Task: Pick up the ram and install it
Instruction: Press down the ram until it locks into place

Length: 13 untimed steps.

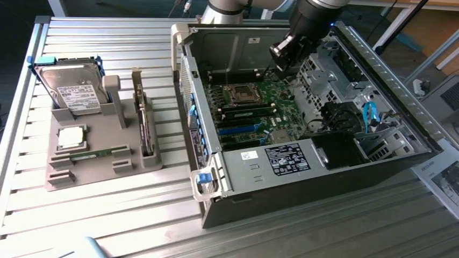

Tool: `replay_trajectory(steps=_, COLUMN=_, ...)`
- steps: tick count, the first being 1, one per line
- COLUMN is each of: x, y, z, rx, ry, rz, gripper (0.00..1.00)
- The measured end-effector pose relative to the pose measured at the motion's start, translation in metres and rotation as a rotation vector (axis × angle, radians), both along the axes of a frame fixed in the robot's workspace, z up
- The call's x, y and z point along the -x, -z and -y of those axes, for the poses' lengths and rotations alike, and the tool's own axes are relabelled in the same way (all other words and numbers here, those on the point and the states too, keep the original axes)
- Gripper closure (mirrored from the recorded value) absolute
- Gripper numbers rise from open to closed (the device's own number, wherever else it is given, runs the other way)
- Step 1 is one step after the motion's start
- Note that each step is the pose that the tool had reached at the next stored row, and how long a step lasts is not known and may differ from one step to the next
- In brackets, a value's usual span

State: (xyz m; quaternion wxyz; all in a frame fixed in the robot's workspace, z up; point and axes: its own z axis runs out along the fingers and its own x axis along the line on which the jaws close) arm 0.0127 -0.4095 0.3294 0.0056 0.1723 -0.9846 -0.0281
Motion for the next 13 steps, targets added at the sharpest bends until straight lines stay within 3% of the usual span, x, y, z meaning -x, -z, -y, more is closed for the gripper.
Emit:
replay_trajectory(steps=3, x=0.0, y=0.0002, z=0.0, rx=0.0001, ry=0.063, rz=0.0, gripper=0.9)
replay_trajectory(steps=8, x=0.0, y=0.0006, z=0.0, rx=0.0003, ry=0.246, rz=0.0, gripper=0.9)
replay_trajectory(steps=13, x=0.0, y=0.0006, z=0.0, rx=0.0002, ry=0.271, rz=0.0, gripper=0.9)
